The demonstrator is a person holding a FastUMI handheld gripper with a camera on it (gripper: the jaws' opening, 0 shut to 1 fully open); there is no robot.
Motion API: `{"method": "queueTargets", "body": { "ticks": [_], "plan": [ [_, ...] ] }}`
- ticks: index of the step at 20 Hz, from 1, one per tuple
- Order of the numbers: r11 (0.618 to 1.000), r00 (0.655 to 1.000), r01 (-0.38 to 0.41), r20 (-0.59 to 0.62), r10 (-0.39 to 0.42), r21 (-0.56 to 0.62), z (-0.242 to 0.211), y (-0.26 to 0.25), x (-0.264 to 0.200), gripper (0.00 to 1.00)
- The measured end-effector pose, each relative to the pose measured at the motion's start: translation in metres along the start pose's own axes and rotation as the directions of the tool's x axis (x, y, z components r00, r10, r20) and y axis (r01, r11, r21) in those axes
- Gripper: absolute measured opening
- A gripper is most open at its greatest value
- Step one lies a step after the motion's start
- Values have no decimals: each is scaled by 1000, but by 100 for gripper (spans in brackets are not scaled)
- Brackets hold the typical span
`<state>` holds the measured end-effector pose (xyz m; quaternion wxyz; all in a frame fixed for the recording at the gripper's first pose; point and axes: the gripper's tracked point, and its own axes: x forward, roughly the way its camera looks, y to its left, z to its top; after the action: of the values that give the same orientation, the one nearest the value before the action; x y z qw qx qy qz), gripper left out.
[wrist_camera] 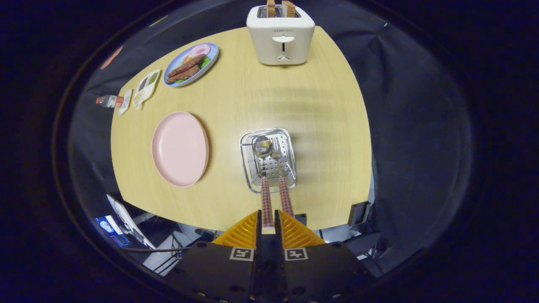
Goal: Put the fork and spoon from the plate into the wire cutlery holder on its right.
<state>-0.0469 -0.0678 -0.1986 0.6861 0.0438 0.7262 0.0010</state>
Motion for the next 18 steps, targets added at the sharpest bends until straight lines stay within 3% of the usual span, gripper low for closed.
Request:
{"method": "queueTargets", "body": {
  "ticks": [3,8,11,14,18],
  "plan": [
    [1000,999,-13,42,13,-3,8,4,-4,20],
    [999,976,-24,215,31,-37,31,11,-20,75],
    [997,929,-56,363,70,-49,53,25,-35,79],
    [994,833,-78,543,105,-72,79,38,-56,95],
    [988,659,-94,737,152,-119,89,56,-96,97]
  ]
}}
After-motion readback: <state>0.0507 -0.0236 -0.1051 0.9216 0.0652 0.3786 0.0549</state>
